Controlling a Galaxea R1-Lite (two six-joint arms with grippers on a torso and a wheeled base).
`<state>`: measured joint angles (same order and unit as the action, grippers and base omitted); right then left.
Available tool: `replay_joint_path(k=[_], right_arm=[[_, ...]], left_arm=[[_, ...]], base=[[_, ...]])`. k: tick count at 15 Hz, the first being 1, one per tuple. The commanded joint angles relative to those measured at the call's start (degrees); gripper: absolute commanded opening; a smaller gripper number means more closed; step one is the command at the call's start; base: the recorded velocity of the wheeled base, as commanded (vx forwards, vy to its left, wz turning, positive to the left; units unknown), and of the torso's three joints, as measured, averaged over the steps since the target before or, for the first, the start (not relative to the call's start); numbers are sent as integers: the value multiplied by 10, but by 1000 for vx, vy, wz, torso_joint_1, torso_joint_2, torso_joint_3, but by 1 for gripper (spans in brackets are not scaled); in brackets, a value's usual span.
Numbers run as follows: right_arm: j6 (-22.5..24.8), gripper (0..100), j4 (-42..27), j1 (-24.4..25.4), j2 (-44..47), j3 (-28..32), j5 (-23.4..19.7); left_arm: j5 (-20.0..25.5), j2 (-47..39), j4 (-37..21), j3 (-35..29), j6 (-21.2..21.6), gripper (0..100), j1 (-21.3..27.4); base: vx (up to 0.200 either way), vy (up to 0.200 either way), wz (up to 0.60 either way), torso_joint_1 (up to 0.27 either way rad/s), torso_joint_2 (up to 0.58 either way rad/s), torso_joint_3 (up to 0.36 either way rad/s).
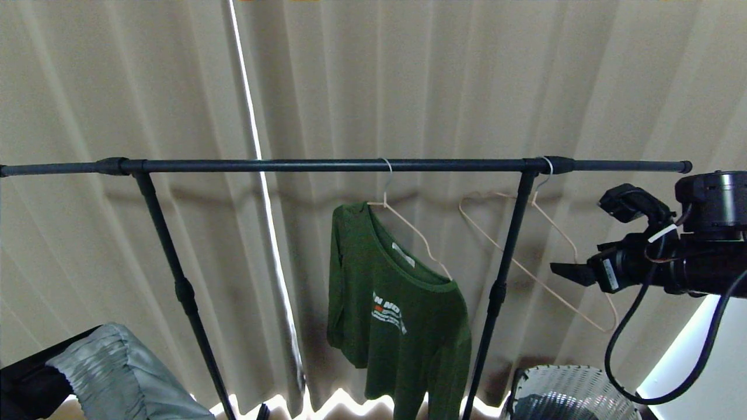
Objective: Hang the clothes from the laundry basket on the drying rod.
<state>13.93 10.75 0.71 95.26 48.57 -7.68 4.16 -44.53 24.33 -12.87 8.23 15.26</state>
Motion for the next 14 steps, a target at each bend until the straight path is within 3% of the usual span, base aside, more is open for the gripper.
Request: replay_joint_path(k=[1, 9, 10, 14], right_arm=[[0, 100, 11, 0, 48, 13, -1], [-20, 100, 22, 3, 97, 63, -3], [-20, 0, 22, 2, 97, 62, -3], [-22, 0, 22, 2, 92, 63, -3]], left_arm=[[1, 2, 0, 0, 0, 0, 5], [1, 9, 0, 0, 0, 0, 6], [1, 8, 0, 0, 0, 0, 6], [0, 9, 0, 0, 0, 0, 6]], base=[[0, 0, 0, 0, 0, 0], [0, 0, 0, 0, 0, 0], [0, 0, 0, 0, 0, 0], [0, 0, 0, 0, 0, 0]])
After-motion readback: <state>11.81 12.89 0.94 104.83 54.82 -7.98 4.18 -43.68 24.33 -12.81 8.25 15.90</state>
